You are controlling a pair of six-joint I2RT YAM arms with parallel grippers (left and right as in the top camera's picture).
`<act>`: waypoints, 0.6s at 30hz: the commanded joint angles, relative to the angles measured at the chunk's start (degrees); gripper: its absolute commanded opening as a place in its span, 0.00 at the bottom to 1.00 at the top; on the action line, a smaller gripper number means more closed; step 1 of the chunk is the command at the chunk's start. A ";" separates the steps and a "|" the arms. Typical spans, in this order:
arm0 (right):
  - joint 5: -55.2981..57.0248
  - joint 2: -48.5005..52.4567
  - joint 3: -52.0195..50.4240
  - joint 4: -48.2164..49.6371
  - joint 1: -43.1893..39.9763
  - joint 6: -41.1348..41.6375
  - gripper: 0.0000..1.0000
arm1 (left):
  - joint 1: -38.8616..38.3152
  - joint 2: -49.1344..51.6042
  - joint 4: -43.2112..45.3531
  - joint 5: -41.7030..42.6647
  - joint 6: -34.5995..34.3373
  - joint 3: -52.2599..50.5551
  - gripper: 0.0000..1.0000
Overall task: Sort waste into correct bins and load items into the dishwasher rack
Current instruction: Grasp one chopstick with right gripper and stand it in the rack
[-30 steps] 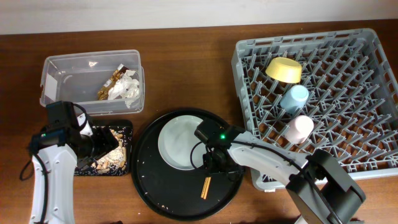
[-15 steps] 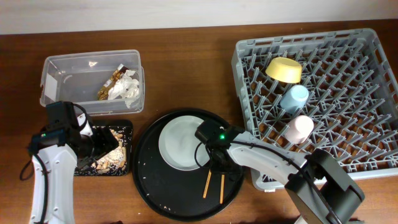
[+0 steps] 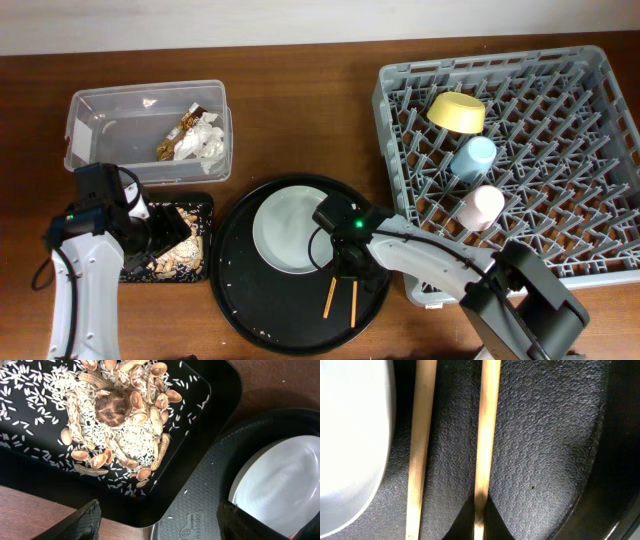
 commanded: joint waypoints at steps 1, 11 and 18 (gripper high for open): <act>-0.52 -1.14 1.64 -1.97 0.26 -1.09 0.04 | 0.20 -0.52 -0.35 0.42 -0.15 0.07 0.73; 4.22 -11.47 23.65 -21.03 -21.29 -29.64 0.04 | 0.20 -0.52 -0.66 0.42 -0.13 0.07 0.74; 4.07 -3.10 23.47 -22.84 -27.67 -37.38 0.04 | 0.20 -0.52 -0.61 0.42 -0.15 0.07 0.73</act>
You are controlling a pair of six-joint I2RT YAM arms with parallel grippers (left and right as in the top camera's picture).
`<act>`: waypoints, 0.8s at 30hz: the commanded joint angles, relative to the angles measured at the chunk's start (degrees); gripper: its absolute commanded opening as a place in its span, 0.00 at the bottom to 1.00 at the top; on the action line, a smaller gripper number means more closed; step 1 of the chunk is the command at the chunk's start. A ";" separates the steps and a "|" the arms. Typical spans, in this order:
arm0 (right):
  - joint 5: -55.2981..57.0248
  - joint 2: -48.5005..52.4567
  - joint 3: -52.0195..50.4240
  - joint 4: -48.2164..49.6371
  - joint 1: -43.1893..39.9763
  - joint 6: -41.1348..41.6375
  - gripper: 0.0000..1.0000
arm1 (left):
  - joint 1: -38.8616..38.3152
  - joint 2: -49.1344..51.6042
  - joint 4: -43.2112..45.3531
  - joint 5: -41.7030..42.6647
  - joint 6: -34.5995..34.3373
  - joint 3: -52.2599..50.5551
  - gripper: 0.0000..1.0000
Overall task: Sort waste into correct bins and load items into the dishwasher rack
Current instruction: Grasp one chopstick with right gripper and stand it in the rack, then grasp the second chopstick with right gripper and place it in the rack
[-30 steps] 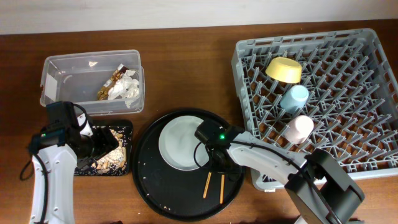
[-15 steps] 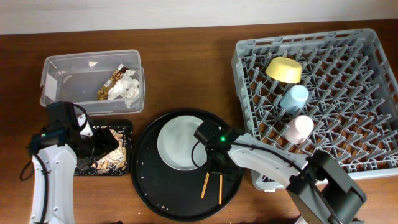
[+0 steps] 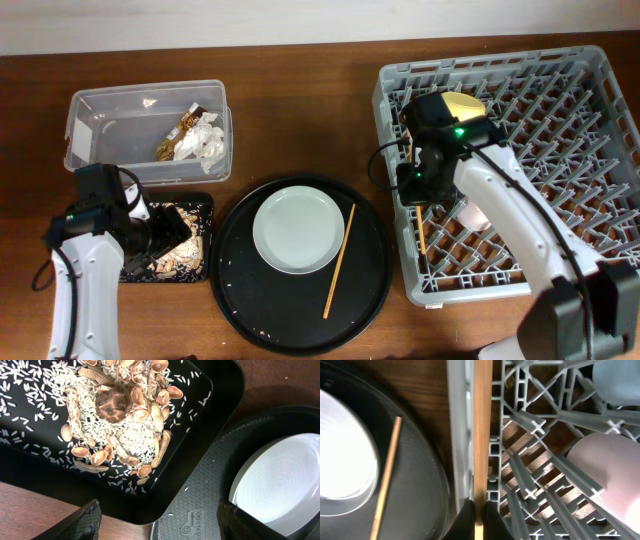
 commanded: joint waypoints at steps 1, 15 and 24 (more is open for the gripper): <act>0.52 2.43 0.22 0.00 -0.52 -3.10 0.06 | 0.20 -0.50 0.04 0.42 -0.15 0.07 0.73; -8.61 -6.08 0.31 1.18 12.52 6.32 0.53 | 0.20 -0.50 -0.02 0.39 -0.15 0.07 0.73; -8.61 -3.41 -22.75 22.60 26.69 21.81 0.65 | 0.20 -0.50 -0.02 0.42 -0.15 0.07 0.73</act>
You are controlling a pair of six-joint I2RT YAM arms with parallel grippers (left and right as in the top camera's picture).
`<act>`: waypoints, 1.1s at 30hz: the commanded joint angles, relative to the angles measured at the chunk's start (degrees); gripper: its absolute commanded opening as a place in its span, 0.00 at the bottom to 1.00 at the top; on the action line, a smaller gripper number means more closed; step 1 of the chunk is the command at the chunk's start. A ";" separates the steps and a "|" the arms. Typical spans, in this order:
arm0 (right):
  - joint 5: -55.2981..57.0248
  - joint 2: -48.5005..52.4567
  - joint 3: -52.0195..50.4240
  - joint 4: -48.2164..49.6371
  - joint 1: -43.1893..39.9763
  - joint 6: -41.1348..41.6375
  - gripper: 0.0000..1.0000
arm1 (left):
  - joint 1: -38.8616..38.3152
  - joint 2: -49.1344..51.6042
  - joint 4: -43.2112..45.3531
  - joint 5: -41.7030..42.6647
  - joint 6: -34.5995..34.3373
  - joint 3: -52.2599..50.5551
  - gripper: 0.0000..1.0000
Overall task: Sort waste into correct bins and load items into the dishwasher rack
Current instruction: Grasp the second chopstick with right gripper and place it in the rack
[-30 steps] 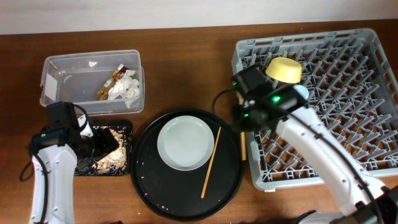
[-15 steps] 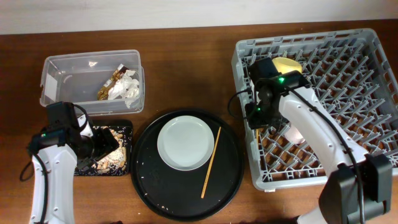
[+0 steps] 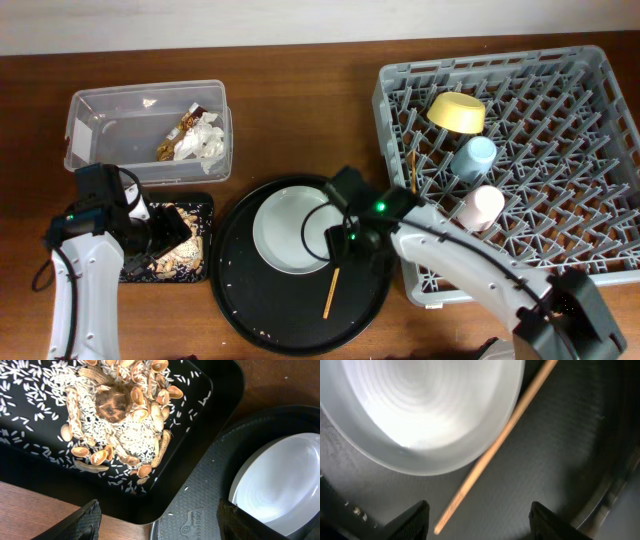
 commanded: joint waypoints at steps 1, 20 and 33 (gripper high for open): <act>-0.13 0.17 -6.36 5.55 2.84 5.22 0.65 | 0.20 -0.50 -0.09 0.42 -0.13 0.07 0.73; 4.33 6.27 -8.24 4.96 6.88 21.27 0.58 | 0.20 -0.50 -0.09 0.42 -0.15 0.07 0.74; 5.42 6.27 -6.47 5.07 8.50 21.62 0.56 | 0.20 -0.50 -0.09 0.42 -0.13 0.07 0.73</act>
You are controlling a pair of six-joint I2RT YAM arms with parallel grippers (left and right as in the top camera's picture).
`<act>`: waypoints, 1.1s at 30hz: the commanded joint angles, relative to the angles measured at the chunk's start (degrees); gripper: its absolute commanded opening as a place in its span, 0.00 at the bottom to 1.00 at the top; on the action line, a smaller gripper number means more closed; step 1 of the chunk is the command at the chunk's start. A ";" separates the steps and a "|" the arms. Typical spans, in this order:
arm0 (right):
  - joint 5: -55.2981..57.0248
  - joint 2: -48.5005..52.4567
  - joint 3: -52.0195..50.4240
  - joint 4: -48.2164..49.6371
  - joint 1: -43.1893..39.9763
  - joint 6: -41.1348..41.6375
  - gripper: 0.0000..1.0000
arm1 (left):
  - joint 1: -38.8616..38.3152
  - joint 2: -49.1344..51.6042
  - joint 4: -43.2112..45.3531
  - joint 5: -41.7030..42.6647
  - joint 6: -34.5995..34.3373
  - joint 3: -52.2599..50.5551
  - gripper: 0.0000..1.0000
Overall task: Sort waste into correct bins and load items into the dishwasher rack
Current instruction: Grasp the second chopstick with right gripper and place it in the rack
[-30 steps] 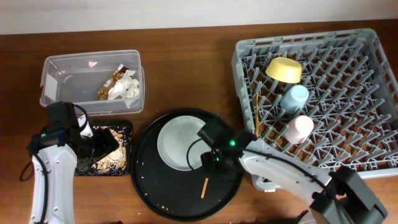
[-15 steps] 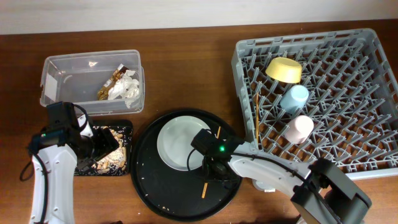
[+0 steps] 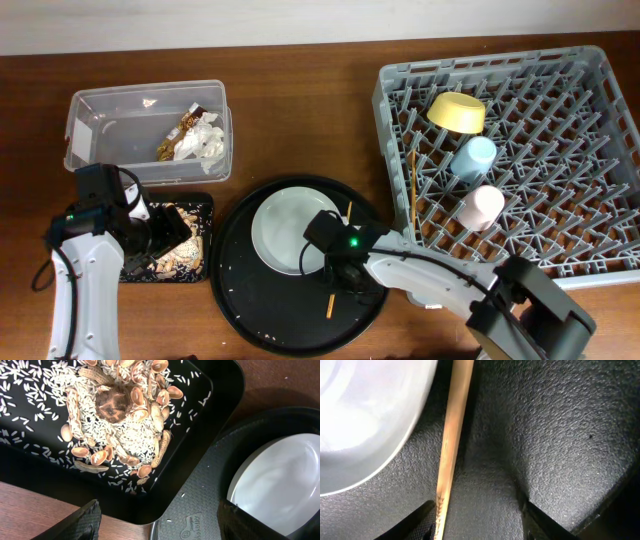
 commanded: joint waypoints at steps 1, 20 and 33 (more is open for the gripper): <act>2.21 0.83 1.49 -0.42 0.66 0.72 0.56 | 0.20 -0.50 -0.02 0.39 -0.13 0.07 0.73; 1.70 4.02 2.12 0.04 1.97 0.07 0.04 | 0.20 -0.50 -0.02 0.39 -0.15 0.07 0.73; 4.33 -9.38 24.15 -23.87 -29.24 -37.66 0.04 | 0.20 -0.50 -0.04 0.39 -0.13 0.07 0.73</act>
